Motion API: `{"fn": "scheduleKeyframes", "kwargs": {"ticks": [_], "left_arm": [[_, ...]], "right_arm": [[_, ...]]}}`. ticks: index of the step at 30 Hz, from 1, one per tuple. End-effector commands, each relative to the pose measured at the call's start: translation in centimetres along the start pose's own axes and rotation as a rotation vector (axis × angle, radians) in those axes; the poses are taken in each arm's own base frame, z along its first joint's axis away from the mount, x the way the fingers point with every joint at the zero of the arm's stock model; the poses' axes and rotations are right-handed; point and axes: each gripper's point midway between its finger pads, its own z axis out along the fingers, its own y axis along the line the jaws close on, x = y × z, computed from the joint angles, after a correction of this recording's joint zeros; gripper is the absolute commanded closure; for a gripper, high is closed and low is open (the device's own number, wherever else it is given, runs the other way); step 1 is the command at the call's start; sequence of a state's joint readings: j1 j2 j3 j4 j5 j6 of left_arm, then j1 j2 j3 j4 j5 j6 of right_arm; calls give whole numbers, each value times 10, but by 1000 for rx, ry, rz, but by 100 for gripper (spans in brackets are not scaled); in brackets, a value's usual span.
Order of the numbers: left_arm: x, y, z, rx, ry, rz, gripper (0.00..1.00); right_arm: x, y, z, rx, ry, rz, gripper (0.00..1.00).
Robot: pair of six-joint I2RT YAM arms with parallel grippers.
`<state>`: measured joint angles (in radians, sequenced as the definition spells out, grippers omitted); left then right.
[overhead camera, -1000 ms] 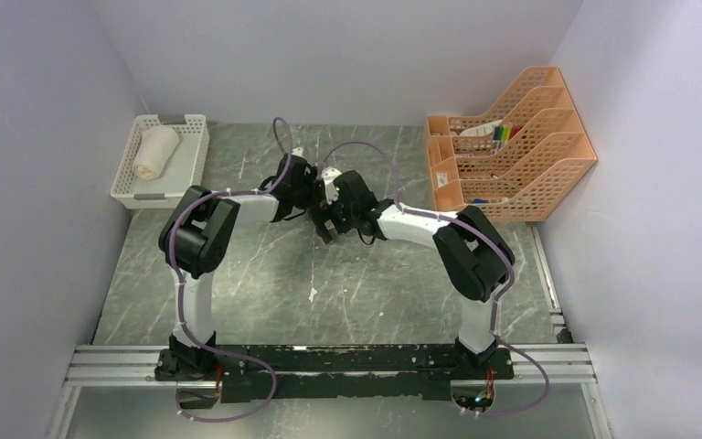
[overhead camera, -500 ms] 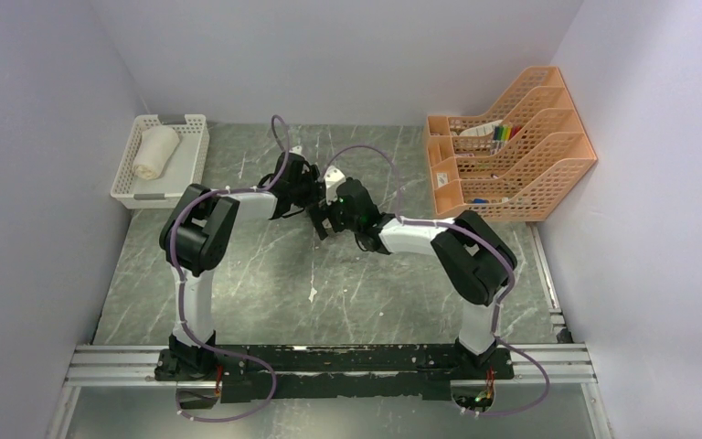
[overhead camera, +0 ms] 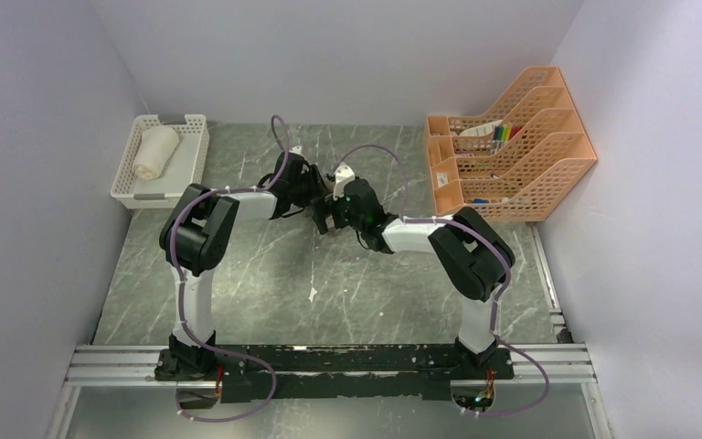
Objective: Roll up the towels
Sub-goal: Pick up the towel at the center of the board.
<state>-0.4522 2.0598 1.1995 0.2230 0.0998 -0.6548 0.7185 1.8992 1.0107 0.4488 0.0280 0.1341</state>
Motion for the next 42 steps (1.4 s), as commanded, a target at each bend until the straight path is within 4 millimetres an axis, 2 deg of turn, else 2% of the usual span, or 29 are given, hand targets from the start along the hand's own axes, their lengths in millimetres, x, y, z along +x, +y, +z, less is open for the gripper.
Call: {"fn": "scheduleKeyframes", "kwargs": {"ticks": [1,7,10,18,19,22,34,35,36,42], "left_arm": [[40,37,2,-102,126,-5,43],[39,38,1,-105,123,-1,43],[38,37,0,-103,122,-3,43],[37,38,0,-106,123,0,43],[37,38,0,-105,123,0,43],[37,38,1,-105,124,0,43],[38,39,4,-108,132,2,43],[39,39,4,-109,134,2,43],[39,40,5,-111,134,2,43],[40,41,5,-114,139,2,43]], "right_arm": [[1,-7,0,-18,-19,93,0],[18,-14,6,-32,32,169,0],[19,-15,8,-58,33,213,0],[33,-7,14,-146,61,309,0],[25,-6,16,-155,48,310,0],[19,-4,18,-164,40,313,0],[8,5,20,-195,51,318,8],[19,3,24,-180,79,318,9],[22,2,26,-169,91,311,11],[32,-1,30,-120,131,290,21]]}}
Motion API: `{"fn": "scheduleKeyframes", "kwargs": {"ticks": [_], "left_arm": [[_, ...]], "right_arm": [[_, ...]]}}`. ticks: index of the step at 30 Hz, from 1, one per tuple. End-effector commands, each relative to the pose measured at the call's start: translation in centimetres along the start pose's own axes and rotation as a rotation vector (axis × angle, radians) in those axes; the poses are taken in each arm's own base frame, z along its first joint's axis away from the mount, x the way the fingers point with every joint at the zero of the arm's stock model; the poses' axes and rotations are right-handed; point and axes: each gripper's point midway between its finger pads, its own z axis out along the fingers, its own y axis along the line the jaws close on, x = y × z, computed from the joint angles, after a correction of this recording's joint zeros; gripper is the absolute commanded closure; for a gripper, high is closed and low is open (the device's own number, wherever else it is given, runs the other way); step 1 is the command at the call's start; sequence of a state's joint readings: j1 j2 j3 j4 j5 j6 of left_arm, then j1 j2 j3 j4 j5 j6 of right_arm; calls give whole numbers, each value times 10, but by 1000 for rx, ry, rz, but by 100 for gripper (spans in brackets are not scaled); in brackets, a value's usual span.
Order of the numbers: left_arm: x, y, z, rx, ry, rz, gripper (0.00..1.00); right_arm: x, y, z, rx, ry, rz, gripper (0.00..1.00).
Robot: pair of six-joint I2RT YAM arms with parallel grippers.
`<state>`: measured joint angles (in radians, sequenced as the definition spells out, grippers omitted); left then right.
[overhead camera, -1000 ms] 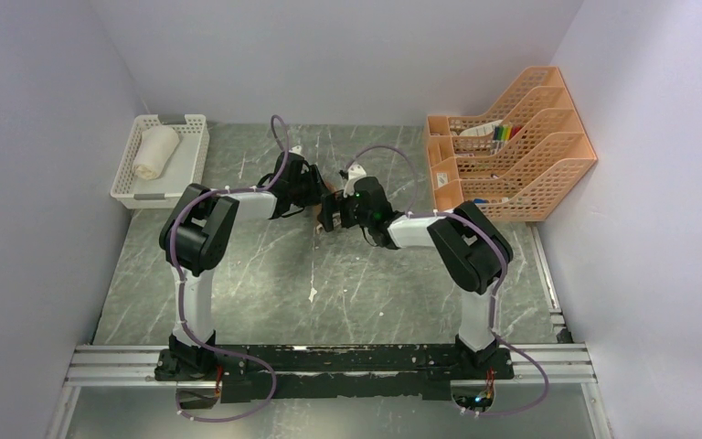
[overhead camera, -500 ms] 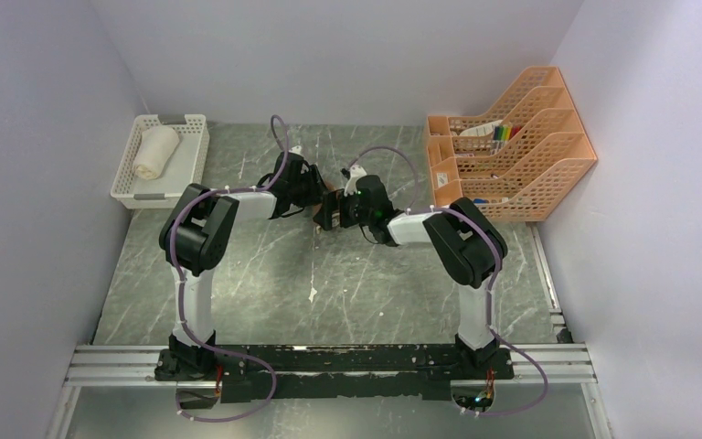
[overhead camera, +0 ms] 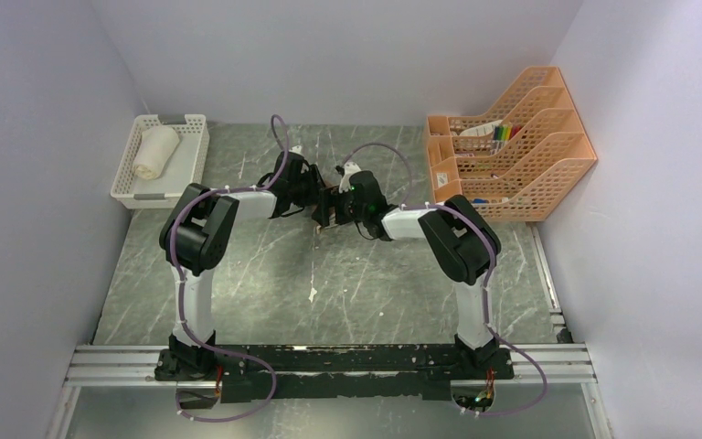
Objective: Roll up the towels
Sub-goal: Pick up the towel at the center of the board.
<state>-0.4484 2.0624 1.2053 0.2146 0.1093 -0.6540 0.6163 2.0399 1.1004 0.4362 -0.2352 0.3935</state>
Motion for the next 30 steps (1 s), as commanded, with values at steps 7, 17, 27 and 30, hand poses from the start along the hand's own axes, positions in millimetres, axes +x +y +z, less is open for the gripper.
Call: {"fn": "scheduleKeyframes", "kwargs": {"ticks": [7,17,27,30], "left_arm": [[39,41,6,-121,131,3,42],[6,41,-6,-97,76,-32,13],[3,26,-23,49,104,-129,0],[13,23,-29,93,118,-181,1]], "right_arm": [[14,-13,7,121,64,-68,43],[11,-6,2,81,33,-45,93],[-21,26,-19,-138,-95,-71,100],[-35,29,-24,-179,-143,-64,100]]}}
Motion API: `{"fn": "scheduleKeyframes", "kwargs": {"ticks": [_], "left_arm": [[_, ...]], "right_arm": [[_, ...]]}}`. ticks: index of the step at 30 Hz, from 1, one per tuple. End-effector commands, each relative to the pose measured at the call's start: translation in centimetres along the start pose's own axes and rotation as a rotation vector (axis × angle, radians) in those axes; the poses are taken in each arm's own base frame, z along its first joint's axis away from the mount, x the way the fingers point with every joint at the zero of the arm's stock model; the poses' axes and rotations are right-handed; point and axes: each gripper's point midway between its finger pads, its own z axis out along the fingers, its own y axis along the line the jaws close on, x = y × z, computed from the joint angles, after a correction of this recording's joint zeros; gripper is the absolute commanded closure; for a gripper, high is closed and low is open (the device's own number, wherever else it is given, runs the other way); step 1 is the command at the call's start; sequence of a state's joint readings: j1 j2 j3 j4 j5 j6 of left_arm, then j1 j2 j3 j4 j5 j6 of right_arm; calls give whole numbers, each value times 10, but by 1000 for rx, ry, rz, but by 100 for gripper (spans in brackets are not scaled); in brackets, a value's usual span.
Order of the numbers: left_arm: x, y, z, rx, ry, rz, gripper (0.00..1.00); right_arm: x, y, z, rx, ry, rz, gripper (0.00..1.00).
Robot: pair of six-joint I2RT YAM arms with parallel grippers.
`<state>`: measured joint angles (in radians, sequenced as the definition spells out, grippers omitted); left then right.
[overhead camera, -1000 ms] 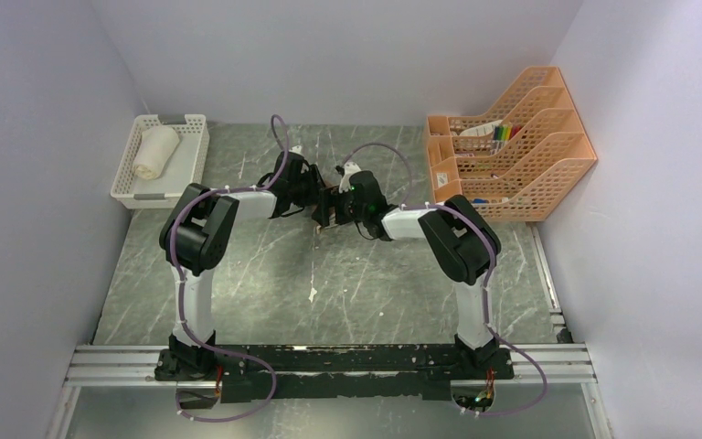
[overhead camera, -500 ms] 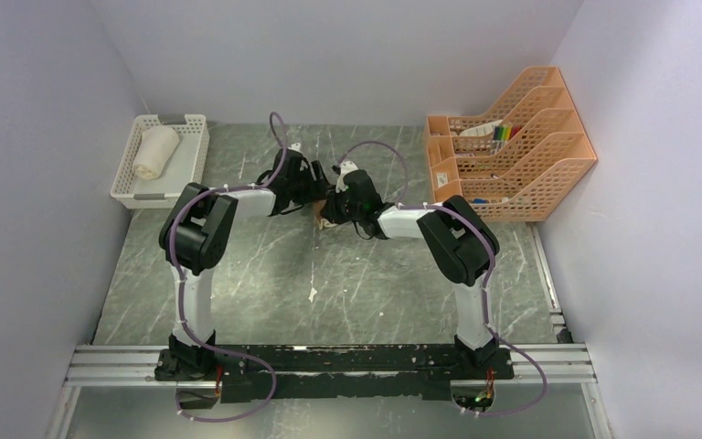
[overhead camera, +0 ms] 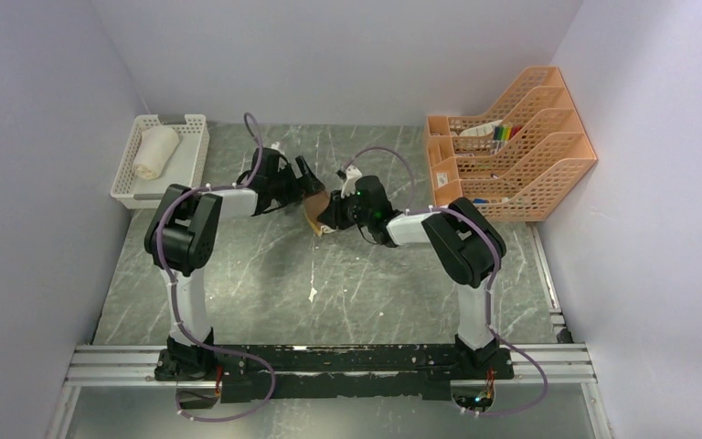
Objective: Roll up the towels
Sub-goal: Pick up the towel at the center of the board.
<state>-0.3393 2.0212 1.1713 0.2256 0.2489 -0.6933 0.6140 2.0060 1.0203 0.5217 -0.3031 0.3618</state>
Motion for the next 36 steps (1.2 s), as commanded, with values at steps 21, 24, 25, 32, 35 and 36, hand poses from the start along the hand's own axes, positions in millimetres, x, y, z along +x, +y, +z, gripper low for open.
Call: {"fn": "scheduleKeyframes", "kwargs": {"ticks": [21,24,25,32,35,36], "left_arm": [[-58,15,-107,152,-265,-364,1],[-69,18,-125,159,-304,-402,0],[-72,13,-131,175,-311,-412,0],[-60,-40,-138,274,-232,-429,0],[-39,-48,-124,199,-165,-445,0],[-33,-54,-119,189,-142,-442,0]], "right_arm": [[-66,20,-45,-238,-164,-121,100],[-67,8,-45,-165,-135,-164,100],[-78,6,-44,-145,-144,-190,100],[-97,-15,-41,8,-114,-296,100],[-97,-16,-37,53,-87,-343,100],[-98,-14,-36,59,-83,-355,100]]}}
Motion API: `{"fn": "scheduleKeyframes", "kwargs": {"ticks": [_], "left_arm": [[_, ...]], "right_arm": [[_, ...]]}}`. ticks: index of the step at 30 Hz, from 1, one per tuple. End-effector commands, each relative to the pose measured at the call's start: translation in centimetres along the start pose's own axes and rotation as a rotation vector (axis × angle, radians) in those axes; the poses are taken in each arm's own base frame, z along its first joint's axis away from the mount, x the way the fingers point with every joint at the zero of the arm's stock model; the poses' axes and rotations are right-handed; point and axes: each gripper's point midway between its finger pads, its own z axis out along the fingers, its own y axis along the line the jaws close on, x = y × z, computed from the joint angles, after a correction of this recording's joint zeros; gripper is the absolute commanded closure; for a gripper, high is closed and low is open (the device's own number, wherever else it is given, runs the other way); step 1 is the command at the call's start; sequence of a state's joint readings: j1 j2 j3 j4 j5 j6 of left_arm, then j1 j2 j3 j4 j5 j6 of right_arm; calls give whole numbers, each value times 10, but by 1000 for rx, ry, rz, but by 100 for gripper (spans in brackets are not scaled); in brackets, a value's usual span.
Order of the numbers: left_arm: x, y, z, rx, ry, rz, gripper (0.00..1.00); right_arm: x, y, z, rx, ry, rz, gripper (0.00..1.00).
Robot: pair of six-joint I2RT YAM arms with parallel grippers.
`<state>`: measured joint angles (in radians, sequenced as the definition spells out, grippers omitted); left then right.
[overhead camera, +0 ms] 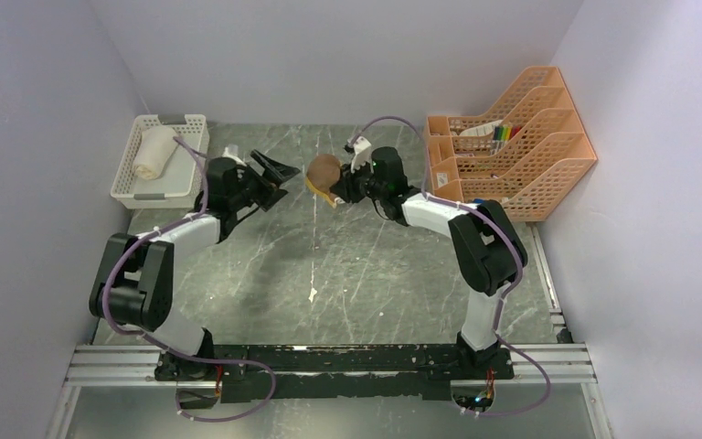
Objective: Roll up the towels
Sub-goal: Pick up the towel at the center of the board, then place the towel in the bin.
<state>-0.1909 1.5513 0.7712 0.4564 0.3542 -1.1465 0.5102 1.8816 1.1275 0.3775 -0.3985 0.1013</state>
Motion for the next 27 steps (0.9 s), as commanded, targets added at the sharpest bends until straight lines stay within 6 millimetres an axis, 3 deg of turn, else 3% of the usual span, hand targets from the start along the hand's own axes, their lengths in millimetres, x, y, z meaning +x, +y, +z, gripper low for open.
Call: {"fn": "scheduleKeyframes", "kwargs": {"ticks": [1,11,27], "left_arm": [[31,-15,12,-56,73,-20,0],[41,-34,33,-6,77,-35,0],[59,-9,57,-112,84,-17,1]], "right_arm": [[-14,-1,-1,75,27,-118,100],[-18,15,1,82,40,-181,100],[-44,55,-5,-48,-26,-154,100]]}}
